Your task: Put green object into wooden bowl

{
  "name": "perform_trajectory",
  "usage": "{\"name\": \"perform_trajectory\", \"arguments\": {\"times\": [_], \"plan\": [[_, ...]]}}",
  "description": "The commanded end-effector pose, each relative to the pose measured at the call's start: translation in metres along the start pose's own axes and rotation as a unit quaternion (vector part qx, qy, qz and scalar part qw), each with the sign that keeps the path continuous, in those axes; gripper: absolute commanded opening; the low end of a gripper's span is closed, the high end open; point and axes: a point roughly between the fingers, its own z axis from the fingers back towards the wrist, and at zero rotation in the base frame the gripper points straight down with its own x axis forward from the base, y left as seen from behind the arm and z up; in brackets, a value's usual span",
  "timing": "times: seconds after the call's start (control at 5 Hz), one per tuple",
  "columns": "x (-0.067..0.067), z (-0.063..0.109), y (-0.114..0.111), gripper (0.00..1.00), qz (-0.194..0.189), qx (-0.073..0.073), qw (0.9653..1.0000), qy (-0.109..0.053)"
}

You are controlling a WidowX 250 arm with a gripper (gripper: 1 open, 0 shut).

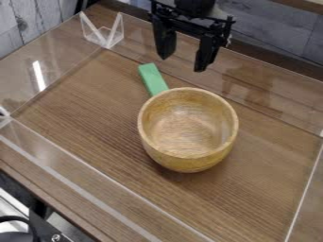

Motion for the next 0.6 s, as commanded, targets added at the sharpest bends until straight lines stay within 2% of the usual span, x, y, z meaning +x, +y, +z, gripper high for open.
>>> {"name": "perform_trajectory", "arguments": {"times": [0.0,0.2,0.4], "plan": [[-0.003,-0.003,-0.004,1.00,0.052,-0.006,0.9986,0.005],[-0.003,0.002,0.008,1.00,0.095,-0.013,0.9953,0.009],[-0.002,0.010,0.027,1.00,0.181,-0.031,0.9830,0.004]]}}
